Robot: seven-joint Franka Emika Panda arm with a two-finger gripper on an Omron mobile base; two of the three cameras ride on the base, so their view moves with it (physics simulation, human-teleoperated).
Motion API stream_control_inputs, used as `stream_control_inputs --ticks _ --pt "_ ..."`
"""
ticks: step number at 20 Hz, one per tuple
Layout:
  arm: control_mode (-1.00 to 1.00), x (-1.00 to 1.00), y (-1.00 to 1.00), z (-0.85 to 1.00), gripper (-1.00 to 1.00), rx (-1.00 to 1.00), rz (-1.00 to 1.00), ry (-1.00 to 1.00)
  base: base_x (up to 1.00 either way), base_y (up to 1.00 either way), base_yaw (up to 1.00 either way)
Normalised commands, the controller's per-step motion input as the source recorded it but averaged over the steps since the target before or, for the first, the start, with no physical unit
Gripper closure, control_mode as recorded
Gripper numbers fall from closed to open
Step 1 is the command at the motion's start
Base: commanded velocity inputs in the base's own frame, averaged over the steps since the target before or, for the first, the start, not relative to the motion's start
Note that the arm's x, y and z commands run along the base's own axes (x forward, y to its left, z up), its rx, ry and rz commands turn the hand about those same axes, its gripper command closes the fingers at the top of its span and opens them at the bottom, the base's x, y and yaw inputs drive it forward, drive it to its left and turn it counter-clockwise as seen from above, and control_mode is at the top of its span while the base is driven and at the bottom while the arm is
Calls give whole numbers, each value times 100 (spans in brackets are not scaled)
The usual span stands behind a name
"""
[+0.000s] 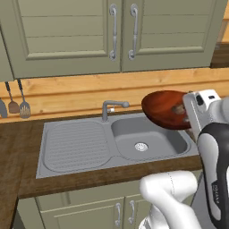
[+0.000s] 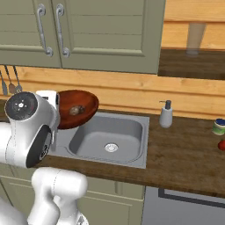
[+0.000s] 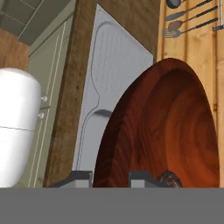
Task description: Pick the mushroom from the sink and place it in the bowl. Then pick the bowl and place it in the microwave. Then close the microwave door and press the start button.
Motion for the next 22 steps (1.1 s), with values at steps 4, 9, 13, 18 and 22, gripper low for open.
stream_control_inputs --ticks 4,9,13,18,22 --pt "-100 -14 21 0 100 9 -3 -3 0 0 0" --pt "-100 -4 35 7 100 0 -12 -8 0 0 0" --pt "100 -2 7 5 100 0 -2 0 -27 -3 -6" --pt "100 0 0 0 100 0 0 0 -70 -44 -11" --pt "100 0 0 0 100 0 0 0 -99 -85 -20"
